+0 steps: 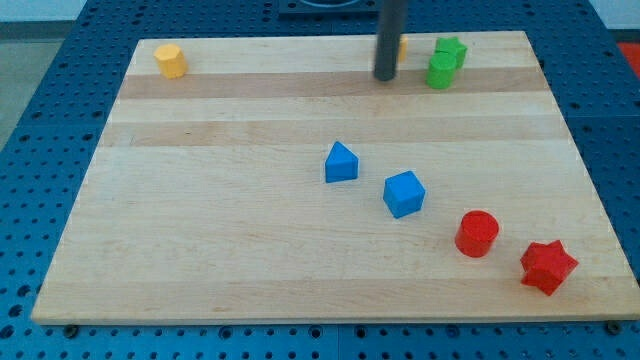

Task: Move the arm towards the yellow hexagon

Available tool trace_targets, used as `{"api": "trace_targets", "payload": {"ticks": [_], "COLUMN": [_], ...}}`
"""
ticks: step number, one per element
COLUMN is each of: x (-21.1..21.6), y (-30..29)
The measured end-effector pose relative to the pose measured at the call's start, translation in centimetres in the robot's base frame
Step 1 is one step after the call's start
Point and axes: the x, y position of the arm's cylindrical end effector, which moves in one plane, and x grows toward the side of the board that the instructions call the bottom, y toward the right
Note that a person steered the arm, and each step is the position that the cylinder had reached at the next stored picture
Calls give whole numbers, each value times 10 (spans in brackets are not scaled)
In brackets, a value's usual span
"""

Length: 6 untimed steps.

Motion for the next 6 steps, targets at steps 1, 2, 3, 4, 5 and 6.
{"api": "trace_targets", "payload": {"ticks": [1,2,3,4,5,6], "x": [0,2,9,9,9,2], "y": [-80,-173,-253,-265,-312,-328]}}
